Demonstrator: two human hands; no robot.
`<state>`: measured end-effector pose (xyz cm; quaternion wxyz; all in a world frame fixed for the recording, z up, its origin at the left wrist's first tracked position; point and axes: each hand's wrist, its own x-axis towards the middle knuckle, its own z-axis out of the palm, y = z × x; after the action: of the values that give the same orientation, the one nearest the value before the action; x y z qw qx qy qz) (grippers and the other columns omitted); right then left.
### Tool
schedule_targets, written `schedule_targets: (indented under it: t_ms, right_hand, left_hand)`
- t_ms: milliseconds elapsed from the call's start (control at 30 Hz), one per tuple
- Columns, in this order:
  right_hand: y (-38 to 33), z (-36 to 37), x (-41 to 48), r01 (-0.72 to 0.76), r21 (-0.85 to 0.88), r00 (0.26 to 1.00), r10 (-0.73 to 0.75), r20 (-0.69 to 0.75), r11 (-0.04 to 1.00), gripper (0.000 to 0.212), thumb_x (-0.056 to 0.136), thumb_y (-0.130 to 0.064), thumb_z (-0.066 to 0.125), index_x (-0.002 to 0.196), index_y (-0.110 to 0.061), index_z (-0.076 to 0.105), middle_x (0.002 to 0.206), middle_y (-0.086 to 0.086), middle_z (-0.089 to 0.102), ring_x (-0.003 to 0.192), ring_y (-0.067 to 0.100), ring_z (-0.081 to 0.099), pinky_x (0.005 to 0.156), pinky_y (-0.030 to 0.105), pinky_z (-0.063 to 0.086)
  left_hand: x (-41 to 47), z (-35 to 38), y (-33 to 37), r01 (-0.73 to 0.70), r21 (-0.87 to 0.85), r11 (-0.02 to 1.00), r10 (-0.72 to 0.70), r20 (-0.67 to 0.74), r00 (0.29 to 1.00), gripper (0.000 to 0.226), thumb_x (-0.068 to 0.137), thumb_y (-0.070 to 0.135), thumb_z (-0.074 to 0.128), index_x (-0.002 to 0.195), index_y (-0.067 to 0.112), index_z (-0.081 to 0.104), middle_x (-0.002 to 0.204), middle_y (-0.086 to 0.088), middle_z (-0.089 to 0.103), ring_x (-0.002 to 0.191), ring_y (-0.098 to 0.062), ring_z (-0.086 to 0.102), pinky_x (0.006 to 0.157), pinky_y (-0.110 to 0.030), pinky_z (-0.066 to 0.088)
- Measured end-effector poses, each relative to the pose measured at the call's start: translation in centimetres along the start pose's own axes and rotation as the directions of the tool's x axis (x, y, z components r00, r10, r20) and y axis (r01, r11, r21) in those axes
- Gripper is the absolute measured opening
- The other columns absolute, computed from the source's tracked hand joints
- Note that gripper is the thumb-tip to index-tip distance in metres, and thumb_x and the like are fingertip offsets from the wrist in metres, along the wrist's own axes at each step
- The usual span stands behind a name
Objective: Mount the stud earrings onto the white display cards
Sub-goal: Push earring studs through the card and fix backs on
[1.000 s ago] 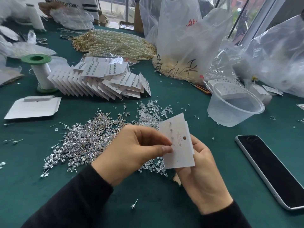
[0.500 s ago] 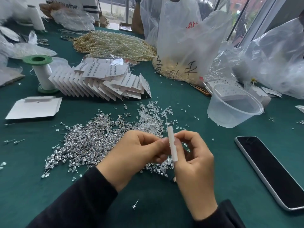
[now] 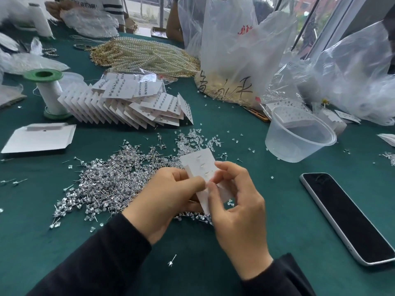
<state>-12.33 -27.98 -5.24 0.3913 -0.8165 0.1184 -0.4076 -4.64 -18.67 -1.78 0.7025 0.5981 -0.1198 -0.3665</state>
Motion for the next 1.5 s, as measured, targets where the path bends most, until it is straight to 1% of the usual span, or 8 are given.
schedule_targets:
  t_ms: [100, 267, 433, 567, 767, 1300, 1367, 1500]
  right_hand:
    - [-0.1, 0.1, 0.0, -0.019, 0.058, 0.998, 0.022, -0.051, 0.998, 0.037, 0.077, -0.002, 0.063, 0.103, -0.026, 0.055, 0.082, -0.002, 0.062, 0.074, 0.008, 0.062, 0.068, 0.013, 0.047]
    - [0.4, -1.6, 1.5, -0.124, 0.233, 0.991, 0.131, -0.014, 0.964, 0.029, 0.082, -0.006, 0.061, 0.101, -0.027, 0.058, 0.083, -0.007, 0.067, 0.082, 0.007, 0.066, 0.071, 0.017, 0.051]
    - [3.5, -5.1, 5.6, -0.263, -0.309, 0.927, 0.328, 0.181, 0.914, 0.016, 0.08, -0.008, 0.066, 0.083, -0.024, 0.066, 0.07, -0.012, 0.063, 0.065, 0.0, 0.057, 0.065, 0.008, 0.042]
    - [4.7, -4.8, 5.8, -0.241, -0.443, 0.879, 0.387, 0.278, 0.863, 0.008, 0.078, -0.014, 0.069, 0.081, -0.02, 0.071, 0.072, -0.01, 0.063, 0.06, -0.004, 0.051, 0.059, 0.002, 0.036]
    - [4.8, -3.2, 5.3, -0.154, -0.445, 0.918, 0.294, 0.265, 0.882, 0.009, 0.075, -0.017, 0.072, 0.083, -0.021, 0.07, 0.079, -0.007, 0.058, 0.067, -0.001, 0.051, 0.064, 0.002, 0.035]
    - [5.5, -2.9, 5.1, -0.112, -0.474, 0.923, 0.268, 0.275, 0.873, 0.007, 0.079, -0.009, 0.067, 0.074, -0.014, 0.068, 0.074, -0.005, 0.057, 0.063, 0.002, 0.048, 0.061, 0.006, 0.034]
    - [5.0, -3.1, 5.2, -0.104, -0.416, 0.958, 0.203, 0.202, 0.903, 0.008, 0.079, -0.006, 0.066, 0.073, -0.012, 0.067, 0.074, -0.003, 0.057, 0.066, 0.006, 0.05, 0.063, 0.01, 0.035]
    - [2.3, -2.6, 4.0, 0.012, -0.061, 0.998, -0.008, 0.066, 0.998, 0.008, 0.079, -0.006, 0.068, 0.075, -0.013, 0.068, 0.077, -0.003, 0.062, 0.071, 0.009, 0.057, 0.067, 0.017, 0.044]
  left_hand:
    - [-0.1, 0.1, -0.2, -0.012, -0.001, 1.0, 0.012, 0.008, 1.0, 0.023, 0.081, -0.003, 0.058, 0.065, 0.005, 0.072, 0.069, -0.009, 0.072, 0.058, -0.014, 0.067, 0.049, -0.021, 0.053]
    - [0.4, -0.2, -0.2, 0.013, -0.009, 1.0, -0.014, -0.132, 0.991, 0.017, 0.083, -0.004, 0.056, 0.069, 0.004, 0.063, 0.056, -0.002, 0.07, 0.047, -0.01, 0.065, 0.04, -0.018, 0.048]
    - [0.7, -0.8, 0.4, -0.01, -0.019, 1.0, 0.006, -0.2, 0.98, 0.014, 0.083, -0.002, 0.056, 0.07, 0.002, 0.061, 0.056, -0.002, 0.07, 0.048, -0.012, 0.066, 0.041, -0.02, 0.051]
    - [0.9, -1.0, 0.5, -0.011, -0.001, 1.0, 0.011, -0.22, 0.975, 0.017, 0.083, -0.001, 0.057, 0.067, 0.005, 0.062, 0.055, -0.001, 0.07, 0.047, -0.01, 0.065, 0.041, -0.02, 0.052]
    - [1.2, -1.2, 0.3, -0.008, 0.012, 1.0, 0.011, -0.238, 0.971, 0.016, 0.082, 0.0, 0.058, 0.067, 0.005, 0.063, 0.059, -0.002, 0.071, 0.051, -0.012, 0.067, 0.044, -0.022, 0.054]
    - [1.1, -1.0, -0.3, -0.038, 0.083, 0.996, 0.054, -0.204, 0.977, 0.025, 0.082, -0.003, 0.058, 0.059, 0.005, 0.063, 0.055, -0.002, 0.07, 0.046, -0.011, 0.064, 0.04, -0.02, 0.051]
    - [1.2, -1.0, -0.4, -0.049, 0.103, 0.994, 0.068, -0.199, 0.978, 0.023, 0.081, -0.002, 0.059, 0.06, 0.004, 0.063, 0.057, -0.003, 0.07, 0.047, -0.011, 0.065, 0.041, -0.02, 0.052]
    - [1.3, -1.1, -0.8, -0.096, 0.19, 0.977, 0.136, -0.211, 0.968, 0.02, 0.078, 0.0, 0.06, 0.06, 0.005, 0.065, 0.061, -0.006, 0.071, 0.05, -0.015, 0.065, 0.045, -0.027, 0.054]
